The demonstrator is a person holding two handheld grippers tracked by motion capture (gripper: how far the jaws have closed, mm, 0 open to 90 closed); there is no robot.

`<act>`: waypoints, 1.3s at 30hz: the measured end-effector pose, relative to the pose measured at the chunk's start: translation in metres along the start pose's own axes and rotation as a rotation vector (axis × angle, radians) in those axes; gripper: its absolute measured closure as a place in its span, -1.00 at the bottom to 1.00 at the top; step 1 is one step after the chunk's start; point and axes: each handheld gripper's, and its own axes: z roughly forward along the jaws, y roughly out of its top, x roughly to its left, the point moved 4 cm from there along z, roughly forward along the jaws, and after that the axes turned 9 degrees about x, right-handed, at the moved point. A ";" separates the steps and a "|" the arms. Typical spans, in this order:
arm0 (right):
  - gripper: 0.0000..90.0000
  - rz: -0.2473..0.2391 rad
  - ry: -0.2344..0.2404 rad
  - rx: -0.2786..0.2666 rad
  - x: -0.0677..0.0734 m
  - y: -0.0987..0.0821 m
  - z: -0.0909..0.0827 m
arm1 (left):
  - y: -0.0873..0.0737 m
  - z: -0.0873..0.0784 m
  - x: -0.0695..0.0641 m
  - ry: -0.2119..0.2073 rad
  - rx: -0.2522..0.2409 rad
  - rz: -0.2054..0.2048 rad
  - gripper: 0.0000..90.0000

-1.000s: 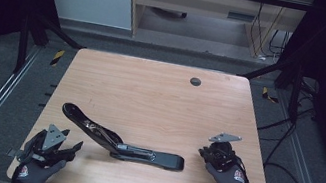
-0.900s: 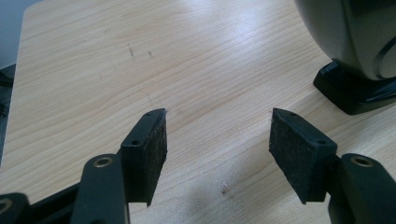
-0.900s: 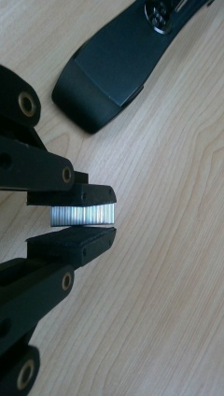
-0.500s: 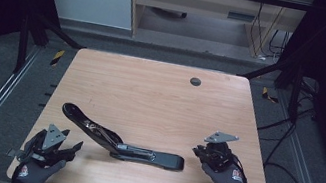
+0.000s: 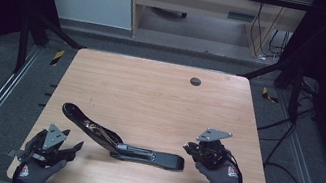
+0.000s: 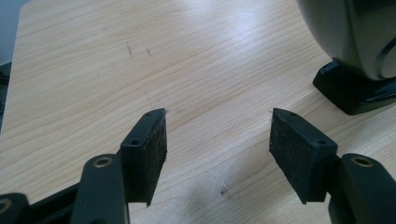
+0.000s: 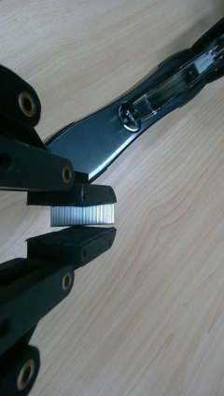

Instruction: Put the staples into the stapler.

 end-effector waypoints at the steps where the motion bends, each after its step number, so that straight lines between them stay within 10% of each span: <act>1: 0.74 -0.004 0.003 -0.004 0.001 0.002 0.000 | 0.000 0.000 0.000 0.000 0.001 0.000 -0.19; 39: 0.74 -0.126 0.151 -0.030 0.021 0.042 0.011 | 0.000 0.002 0.000 -0.001 0.004 -0.010 -0.19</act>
